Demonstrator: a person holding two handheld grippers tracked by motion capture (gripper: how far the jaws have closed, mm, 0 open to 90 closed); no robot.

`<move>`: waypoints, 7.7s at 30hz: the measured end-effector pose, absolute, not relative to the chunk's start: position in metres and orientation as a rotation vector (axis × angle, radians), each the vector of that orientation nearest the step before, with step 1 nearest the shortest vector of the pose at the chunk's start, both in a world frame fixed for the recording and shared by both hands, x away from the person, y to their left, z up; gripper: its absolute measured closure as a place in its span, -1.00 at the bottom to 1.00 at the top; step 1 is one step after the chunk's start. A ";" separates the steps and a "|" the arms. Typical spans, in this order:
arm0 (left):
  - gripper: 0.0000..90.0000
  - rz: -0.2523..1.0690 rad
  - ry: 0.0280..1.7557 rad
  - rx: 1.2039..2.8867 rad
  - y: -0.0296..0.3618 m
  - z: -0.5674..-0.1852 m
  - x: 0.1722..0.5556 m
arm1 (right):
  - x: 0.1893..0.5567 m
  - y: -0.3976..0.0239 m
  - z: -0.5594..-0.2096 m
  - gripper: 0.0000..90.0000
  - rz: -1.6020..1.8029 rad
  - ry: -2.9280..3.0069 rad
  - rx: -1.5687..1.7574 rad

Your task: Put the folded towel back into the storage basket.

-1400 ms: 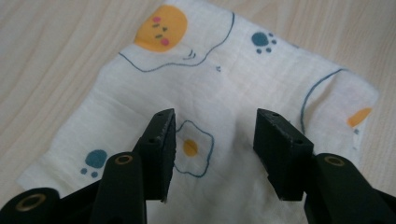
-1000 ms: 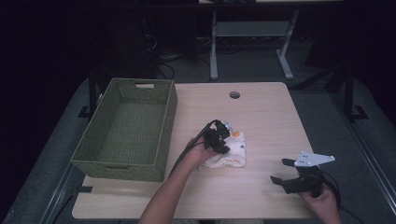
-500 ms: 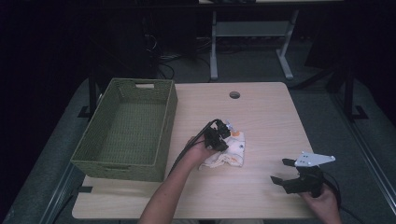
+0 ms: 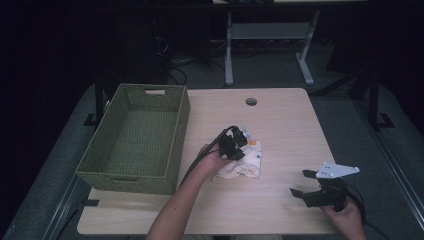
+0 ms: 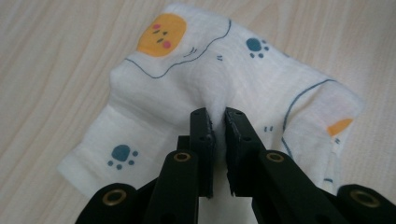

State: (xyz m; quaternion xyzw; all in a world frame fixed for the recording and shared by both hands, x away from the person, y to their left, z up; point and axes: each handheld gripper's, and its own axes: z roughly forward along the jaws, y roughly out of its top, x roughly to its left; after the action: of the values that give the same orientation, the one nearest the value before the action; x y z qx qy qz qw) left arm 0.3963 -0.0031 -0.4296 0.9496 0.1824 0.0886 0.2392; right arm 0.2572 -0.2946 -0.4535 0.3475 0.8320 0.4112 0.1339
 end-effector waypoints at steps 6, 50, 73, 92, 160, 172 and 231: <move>0.83 0.265 0.482 2.598 0.002 -0.415 0.391 | 0.257 -0.294 -0.453 -0.64 1.190 2.411 1.010; 0.83 0.395 0.436 2.558 0.082 -0.285 0.369 | 0.258 -0.290 -0.456 -0.64 1.150 2.424 1.012; 0.83 0.442 0.526 2.534 0.129 -0.265 0.370 | 0.258 -0.289 -0.456 -0.65 1.136 2.428 1.017; 0.83 0.473 0.654 2.509 0.188 -0.264 0.377 | 0.260 -0.287 -0.458 -0.64 1.133 2.432 1.012; 0.82 0.424 0.895 2.565 0.306 -0.343 0.397 | 0.262 -0.290 -0.463 -0.64 1.084 2.438 1.047; 0.82 0.419 0.814 2.597 0.300 -0.352 0.401 | 0.262 -0.292 -0.464 -0.65 1.078 2.436 1.053; 0.44 0.194 0.772 2.740 0.259 -0.401 0.422 | 0.259 -0.293 -0.463 -0.65 1.084 2.437 1.072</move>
State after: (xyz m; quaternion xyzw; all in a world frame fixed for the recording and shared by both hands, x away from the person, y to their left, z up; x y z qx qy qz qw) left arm 0.4221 0.2594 -0.4013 0.9503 0.2679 0.0675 0.1438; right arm 0.2589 -0.2929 -0.4628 0.3696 0.8402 0.3737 0.1334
